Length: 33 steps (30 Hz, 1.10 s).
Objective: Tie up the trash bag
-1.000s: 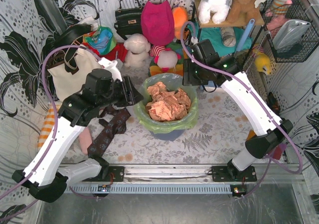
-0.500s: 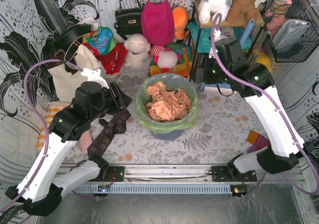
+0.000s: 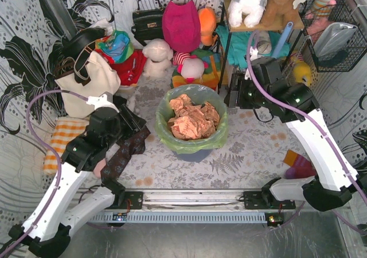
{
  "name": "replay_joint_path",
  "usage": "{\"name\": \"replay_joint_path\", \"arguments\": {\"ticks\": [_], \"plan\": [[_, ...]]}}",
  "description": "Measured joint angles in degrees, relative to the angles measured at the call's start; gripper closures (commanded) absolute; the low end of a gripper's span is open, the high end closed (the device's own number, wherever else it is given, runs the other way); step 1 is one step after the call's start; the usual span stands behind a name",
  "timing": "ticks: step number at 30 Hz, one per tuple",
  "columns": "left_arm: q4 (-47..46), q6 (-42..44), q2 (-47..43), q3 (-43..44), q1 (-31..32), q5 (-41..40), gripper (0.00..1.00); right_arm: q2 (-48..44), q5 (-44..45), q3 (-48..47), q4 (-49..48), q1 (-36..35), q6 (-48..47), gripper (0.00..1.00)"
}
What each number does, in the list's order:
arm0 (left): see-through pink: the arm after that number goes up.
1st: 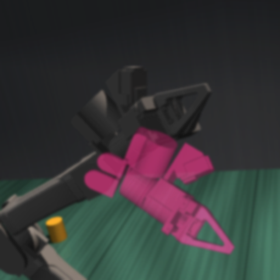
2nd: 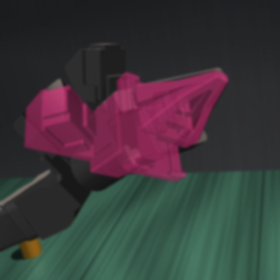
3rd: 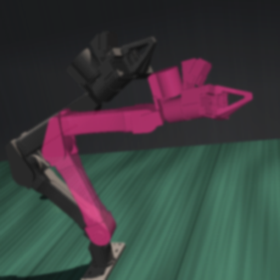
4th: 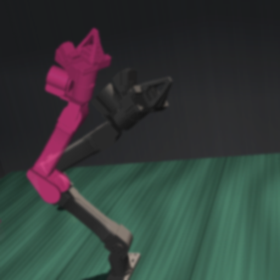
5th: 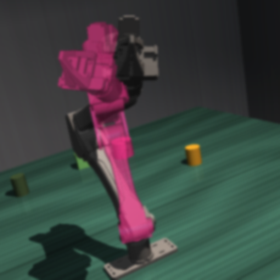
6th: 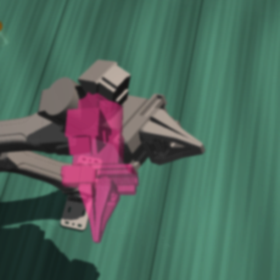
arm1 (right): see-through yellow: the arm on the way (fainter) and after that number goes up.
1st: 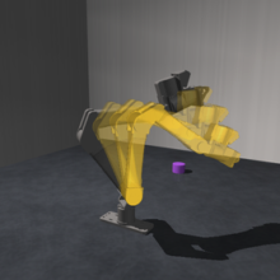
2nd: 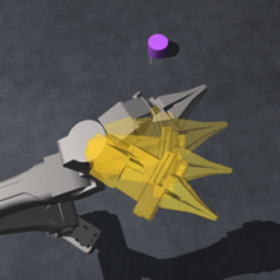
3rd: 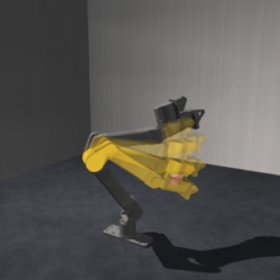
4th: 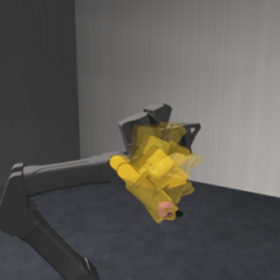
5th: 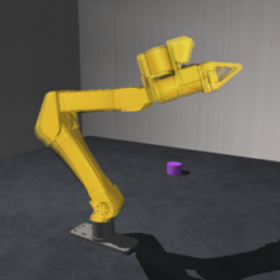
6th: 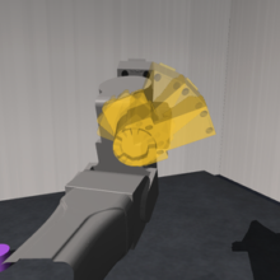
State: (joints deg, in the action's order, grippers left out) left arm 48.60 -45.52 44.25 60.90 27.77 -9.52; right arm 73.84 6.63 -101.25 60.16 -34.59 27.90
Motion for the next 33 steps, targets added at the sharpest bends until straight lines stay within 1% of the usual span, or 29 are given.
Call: {"name": "replay_joint_path", "arguments": {"ticks": [4,8,10,14,26,30,33], "plan": [[-3.0,-1.4,-0.6,-5.1,-0.3,0.8,0.41,-0.1,-0.5,2.8,0.0,0.0,0.2,0.44],[-6.7,-2.0,0.3,-10.7,-1.0,3.6,0.4,-1.7,-1.4,5.7,-0.5,0.0,0.6,0.44],[-8.9,-2.1,0.9,-13.4,-1.6,5.6,0.35,-3.1,-1.7,7.7,-1.1,0.0,0.9,0.44],[-12.8,-2.3,1.2,-17.8,-3.5,10.3,0.33,-4.3,-2.3,9.6,-1.6,0.0,1.2,0.44],[-23.4,-2.2,4.1,-25.0,-8.5,23.8,0.33,-5.6,-3.4,13.3,-3.8,0.0,1.7,0.44],[-26.4,-2.2,6.2,-26.3,-9.2,27.0,0.36,-6.0,-3.4,14.3,-4.1,0.0,1.9,0.44],[-28.1,-1.9,6.8,-27.1,-10.0,29.0,0.37,-6.3,-3.4,15.1,-4.2,0.0,2.3,0.44]]}}
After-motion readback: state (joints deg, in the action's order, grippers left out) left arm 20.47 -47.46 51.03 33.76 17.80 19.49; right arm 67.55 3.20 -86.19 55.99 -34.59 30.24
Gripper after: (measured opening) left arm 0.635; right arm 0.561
